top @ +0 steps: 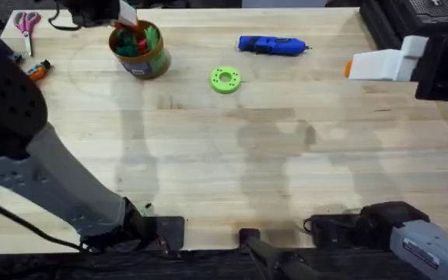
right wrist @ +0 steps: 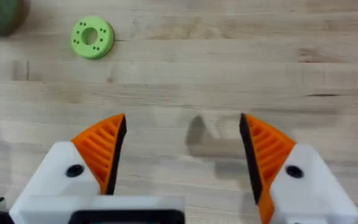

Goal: Pick up the gripper from the table and insert it into the empty holder that is missing its gripper. Then pick up a screw, insert it into the mounting hole, and use the screwdriver to tighten it. Finally, clean up the table by picking up the vegetable and placing it into the bucket.

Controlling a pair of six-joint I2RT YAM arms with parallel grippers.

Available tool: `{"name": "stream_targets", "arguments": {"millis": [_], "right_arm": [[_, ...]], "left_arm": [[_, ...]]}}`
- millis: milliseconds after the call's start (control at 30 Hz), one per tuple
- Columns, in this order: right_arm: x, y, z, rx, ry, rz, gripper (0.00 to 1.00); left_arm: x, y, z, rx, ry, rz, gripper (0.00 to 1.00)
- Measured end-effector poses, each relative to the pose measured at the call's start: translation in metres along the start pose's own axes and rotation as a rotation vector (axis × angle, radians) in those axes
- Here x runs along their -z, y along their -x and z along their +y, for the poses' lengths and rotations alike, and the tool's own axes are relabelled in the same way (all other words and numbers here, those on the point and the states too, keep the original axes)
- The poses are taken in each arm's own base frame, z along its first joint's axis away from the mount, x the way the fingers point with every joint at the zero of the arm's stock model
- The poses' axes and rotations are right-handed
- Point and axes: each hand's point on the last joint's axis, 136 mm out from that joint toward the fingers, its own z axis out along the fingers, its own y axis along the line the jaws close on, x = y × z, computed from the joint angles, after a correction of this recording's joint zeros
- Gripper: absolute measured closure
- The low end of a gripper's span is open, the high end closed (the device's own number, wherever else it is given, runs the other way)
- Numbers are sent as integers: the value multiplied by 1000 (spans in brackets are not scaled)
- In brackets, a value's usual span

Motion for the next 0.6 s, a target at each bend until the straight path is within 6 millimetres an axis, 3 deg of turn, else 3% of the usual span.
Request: {"name": "stream_targets", "arguments": {"millis": [100,200,267,400,600], "right_arm": [[0,0,0,0,0,0,8],[0,0,0,0,0,0,8],[0,0,0,0,0,0,8],[0,0,0,0,0,0,8],[0,0,0,0,0,0,7]], "left_arm": [[-7,-3,2,18,-2,16,800],[-5,-1,0,24,-9,8,437],[-4,0,-2,23,-10,3,319],[-4,-1,-3,24,-11,6,230],[-2,-10,-11,43,-48,43,226]]}}
